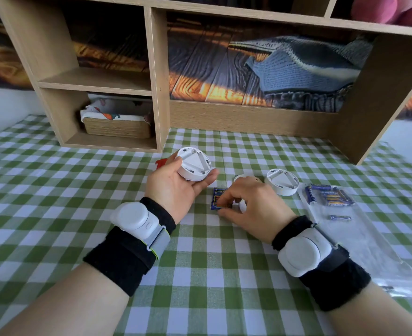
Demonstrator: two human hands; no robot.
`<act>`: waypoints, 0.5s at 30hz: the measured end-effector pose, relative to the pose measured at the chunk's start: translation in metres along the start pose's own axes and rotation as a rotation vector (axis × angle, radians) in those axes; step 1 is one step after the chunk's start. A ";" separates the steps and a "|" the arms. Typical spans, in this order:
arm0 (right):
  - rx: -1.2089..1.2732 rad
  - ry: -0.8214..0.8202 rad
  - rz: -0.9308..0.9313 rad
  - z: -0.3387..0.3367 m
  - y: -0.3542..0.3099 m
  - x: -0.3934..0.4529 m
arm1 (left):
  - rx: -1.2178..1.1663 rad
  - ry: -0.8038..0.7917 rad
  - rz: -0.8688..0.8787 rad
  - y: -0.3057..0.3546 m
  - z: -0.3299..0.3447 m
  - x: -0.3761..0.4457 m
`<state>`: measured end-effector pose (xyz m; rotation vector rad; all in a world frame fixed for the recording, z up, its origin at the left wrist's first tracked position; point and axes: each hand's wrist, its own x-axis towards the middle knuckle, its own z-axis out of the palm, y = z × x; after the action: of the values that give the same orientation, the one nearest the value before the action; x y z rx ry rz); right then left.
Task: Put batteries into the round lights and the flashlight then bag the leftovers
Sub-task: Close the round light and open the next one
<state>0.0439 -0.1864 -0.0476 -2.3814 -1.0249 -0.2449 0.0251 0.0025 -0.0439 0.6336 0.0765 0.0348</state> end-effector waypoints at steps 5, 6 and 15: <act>-0.070 -0.046 -0.008 0.001 0.004 0.000 | -0.004 -0.011 -0.003 -0.002 0.000 0.001; -0.067 -0.050 -0.004 0.001 0.005 0.001 | -0.004 -0.016 -0.002 -0.002 0.000 0.001; 0.012 0.119 0.070 -0.002 0.005 0.001 | 0.076 -0.075 -0.027 -0.001 0.000 -0.001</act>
<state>0.0485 -0.1896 -0.0479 -2.3561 -0.8844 -0.3499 0.0245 0.0011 -0.0442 0.7089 0.0142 -0.0176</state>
